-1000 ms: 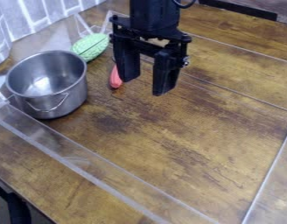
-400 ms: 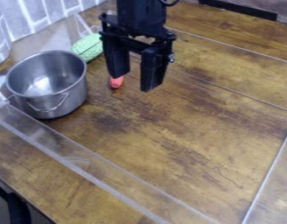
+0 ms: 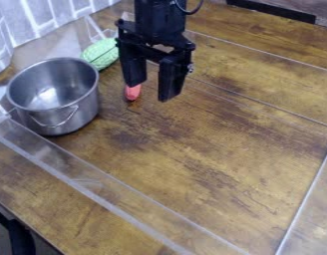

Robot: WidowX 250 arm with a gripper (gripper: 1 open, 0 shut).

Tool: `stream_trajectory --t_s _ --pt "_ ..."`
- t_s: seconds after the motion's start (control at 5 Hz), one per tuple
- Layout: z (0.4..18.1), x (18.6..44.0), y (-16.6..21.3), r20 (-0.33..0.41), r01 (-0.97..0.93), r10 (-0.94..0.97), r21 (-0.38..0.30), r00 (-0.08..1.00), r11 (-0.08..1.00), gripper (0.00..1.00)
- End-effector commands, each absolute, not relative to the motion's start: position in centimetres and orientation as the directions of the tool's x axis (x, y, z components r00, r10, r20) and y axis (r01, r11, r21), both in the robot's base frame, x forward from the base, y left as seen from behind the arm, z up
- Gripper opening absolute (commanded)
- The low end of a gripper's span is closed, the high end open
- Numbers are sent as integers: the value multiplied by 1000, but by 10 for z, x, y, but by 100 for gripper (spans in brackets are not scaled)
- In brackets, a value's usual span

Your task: Move the pink spoon to the left side of the table

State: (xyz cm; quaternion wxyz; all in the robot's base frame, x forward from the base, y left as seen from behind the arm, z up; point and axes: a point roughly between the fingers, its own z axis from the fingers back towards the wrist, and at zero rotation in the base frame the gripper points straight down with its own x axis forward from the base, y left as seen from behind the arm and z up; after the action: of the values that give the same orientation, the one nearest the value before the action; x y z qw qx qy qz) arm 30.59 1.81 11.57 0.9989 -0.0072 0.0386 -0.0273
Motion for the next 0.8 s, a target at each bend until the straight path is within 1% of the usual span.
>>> stream_trajectory --t_s 0.0,0.4,0.6 --pt "124 307 26 -34 70 -70 -1 997 998 100" --pt "107 322 16 -44 136 -135 15 990 991 100" --pt "95 332 26 -41 133 -132 26 990 991 100"
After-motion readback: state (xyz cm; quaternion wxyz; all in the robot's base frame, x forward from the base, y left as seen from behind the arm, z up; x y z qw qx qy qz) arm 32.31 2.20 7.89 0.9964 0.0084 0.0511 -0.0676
